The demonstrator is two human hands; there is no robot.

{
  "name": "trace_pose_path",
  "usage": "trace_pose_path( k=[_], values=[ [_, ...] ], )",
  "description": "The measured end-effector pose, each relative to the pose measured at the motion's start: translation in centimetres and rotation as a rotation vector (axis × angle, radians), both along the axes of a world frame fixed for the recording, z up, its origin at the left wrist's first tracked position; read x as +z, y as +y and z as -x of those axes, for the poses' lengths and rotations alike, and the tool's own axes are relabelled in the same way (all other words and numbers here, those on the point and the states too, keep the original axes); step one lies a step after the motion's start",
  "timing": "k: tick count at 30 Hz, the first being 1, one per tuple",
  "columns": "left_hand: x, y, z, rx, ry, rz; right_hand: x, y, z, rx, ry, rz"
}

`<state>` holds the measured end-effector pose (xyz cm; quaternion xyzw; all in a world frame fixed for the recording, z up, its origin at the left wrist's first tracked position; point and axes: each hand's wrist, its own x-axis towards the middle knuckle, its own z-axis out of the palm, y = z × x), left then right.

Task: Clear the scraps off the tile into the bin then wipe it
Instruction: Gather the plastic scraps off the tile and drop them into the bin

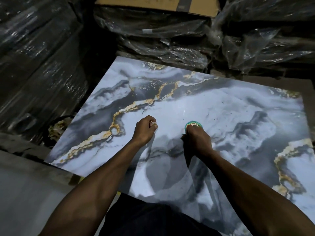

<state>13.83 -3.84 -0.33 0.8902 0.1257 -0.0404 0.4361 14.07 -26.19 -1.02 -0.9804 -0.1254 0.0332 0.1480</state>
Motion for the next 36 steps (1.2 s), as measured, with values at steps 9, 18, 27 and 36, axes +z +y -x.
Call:
trace_pose_path(
  k=[9, 18, 27, 36],
  values=[
    [0.2, 1.0, 2.0, 0.074, -0.008, 0.021, -0.3, 0.8, 1.1, 0.114, -0.080, 0.147],
    [0.1, 3.7, 4.9, 0.155, -0.013, 0.074, -0.2, 5.9, 2.2, -0.202, 0.134, -0.600],
    [0.7, 11.9, 8.7, 0.393, -0.023, 0.306, 1.1, 15.8, 3.2, -0.459, 0.591, -1.100],
    [0.9, 26.0, 15.7, 0.635, -0.019, 0.649, 1.5, 31.5, 7.4, -0.398, 0.893, -1.259]
  ],
)
